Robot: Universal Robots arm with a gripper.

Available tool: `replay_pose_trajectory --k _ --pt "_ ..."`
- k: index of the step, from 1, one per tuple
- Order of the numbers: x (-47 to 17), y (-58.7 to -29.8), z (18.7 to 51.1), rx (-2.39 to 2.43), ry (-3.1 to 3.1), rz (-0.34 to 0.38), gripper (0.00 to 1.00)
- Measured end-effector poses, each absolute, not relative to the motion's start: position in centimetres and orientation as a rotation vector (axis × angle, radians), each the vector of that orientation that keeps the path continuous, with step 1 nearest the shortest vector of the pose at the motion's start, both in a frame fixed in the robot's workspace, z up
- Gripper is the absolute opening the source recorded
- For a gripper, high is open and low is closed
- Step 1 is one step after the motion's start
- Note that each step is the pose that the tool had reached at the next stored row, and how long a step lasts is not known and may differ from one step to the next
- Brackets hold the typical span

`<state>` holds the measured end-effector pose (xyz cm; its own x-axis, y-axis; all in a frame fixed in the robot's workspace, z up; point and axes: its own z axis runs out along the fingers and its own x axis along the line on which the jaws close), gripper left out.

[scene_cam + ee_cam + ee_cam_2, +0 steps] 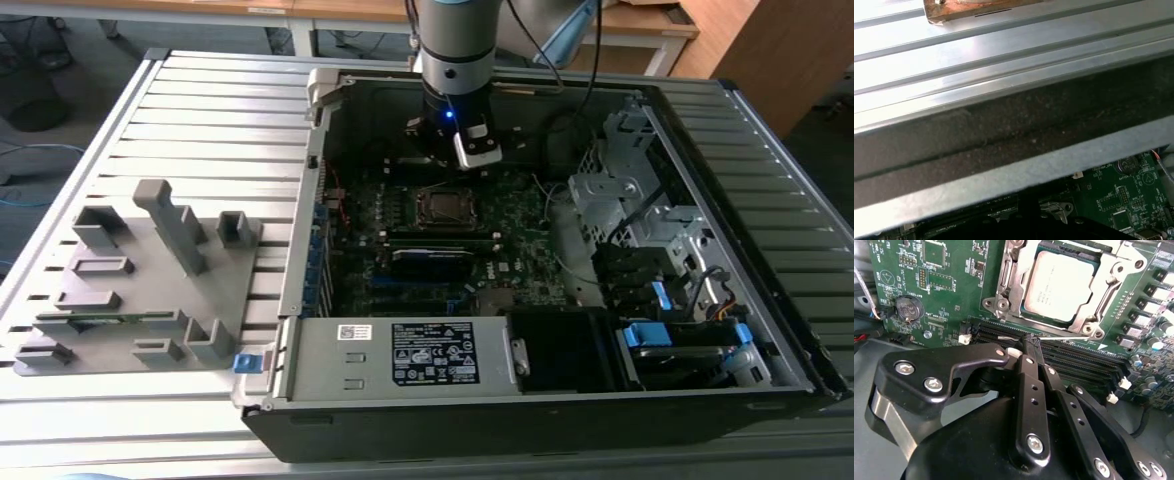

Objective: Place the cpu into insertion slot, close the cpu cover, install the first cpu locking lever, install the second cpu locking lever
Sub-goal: 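Install the first cpu locking lever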

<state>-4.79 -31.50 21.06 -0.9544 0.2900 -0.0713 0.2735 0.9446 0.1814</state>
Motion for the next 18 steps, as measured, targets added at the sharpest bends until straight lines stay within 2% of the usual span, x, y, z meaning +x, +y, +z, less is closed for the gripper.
replay_pose_trajectory --k 18 --pt "-4.86 -31.29 20.97 0.5 2.989 0.256 0.11"
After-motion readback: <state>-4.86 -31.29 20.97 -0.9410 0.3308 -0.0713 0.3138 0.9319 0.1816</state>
